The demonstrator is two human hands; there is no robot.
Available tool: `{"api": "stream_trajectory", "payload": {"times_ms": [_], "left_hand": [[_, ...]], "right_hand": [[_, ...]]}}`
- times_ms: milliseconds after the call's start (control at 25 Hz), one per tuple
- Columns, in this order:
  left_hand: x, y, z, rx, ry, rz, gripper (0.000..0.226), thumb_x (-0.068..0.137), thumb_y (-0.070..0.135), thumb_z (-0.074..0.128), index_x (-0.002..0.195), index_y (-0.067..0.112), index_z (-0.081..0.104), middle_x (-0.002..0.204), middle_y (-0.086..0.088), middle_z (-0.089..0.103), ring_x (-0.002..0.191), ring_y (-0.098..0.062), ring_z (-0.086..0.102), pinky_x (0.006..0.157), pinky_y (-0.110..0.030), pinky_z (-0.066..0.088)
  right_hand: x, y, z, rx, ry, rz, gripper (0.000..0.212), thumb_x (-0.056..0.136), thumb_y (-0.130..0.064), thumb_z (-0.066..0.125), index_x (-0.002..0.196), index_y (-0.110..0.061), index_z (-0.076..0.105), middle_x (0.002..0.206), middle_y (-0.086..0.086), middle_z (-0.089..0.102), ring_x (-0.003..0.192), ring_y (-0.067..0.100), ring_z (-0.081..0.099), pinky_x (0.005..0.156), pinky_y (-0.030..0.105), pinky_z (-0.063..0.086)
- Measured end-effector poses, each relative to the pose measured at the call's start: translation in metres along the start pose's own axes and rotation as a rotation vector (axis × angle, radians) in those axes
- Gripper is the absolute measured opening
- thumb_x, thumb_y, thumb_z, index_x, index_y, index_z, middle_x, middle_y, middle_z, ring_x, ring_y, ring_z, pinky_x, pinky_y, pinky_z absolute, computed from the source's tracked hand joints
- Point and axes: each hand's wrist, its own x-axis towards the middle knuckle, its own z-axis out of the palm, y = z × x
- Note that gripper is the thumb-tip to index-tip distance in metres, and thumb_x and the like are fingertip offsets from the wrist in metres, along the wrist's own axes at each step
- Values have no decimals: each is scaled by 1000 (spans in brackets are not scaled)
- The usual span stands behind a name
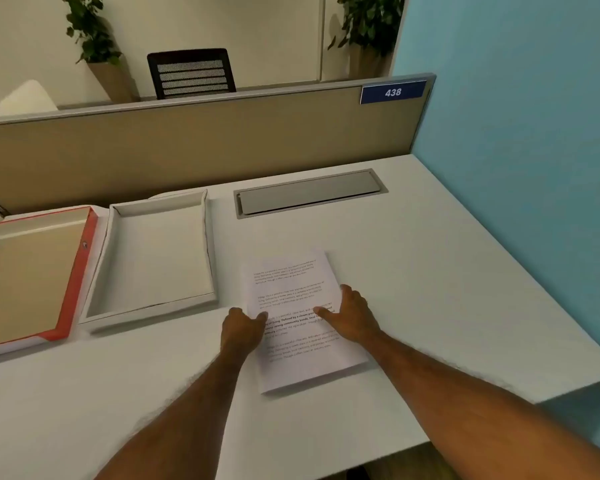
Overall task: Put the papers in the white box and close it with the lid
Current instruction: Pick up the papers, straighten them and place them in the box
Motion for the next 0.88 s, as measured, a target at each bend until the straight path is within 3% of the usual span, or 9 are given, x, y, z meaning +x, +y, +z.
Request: {"api": "stream_trajectory", "payload": {"times_ms": [120, 280, 480, 720, 880], "left_hand": [[6, 7, 2, -73, -25, -71, 57, 86, 41, 68, 122, -2, 56, 123, -18, 64, 110, -36, 62, 91, -42, 53], [16, 9, 6, -198, -72, -153, 61, 83, 46, 71, 121, 1, 58, 124, -17, 63, 113, -36, 59, 99, -48, 50], [20, 15, 16, 35, -44, -145, 75, 77, 64, 65, 124, 5, 58, 129, -15, 60, 121, -36, 52, 104, -49, 44], [19, 20, 20, -36, -22, -237, 75, 74, 59, 71, 125, 7, 53, 129, -16, 56, 121, -35, 49, 105, -50, 43], [17, 32, 25, -198, 47, -300, 79, 72, 44, 78, 130, 5, 41, 129, -18, 54, 117, -35, 54, 100, -49, 49]], "right_hand": [[5, -3, 3, -7, -7, 30, 89, 73, -57, 73, 138, -9, 35, 136, 15, 47, 126, 30, 46, 102, 44, 46], [7, -2, 9, -81, 3, 52, 88, 67, -60, 76, 128, -4, 45, 130, 15, 46, 123, 29, 44, 100, 41, 46], [8, -3, 11, -105, 15, 51, 88, 65, -62, 77, 125, -6, 47, 128, 14, 46, 120, 28, 46, 96, 40, 47], [10, -1, 11, -133, 0, 45, 88, 66, -62, 76, 125, -4, 47, 128, 14, 45, 121, 29, 45, 98, 42, 47], [11, -2, 11, -135, -3, 47, 88, 66, -62, 76, 125, -3, 47, 129, 15, 44, 122, 29, 45, 99, 43, 47]]}}
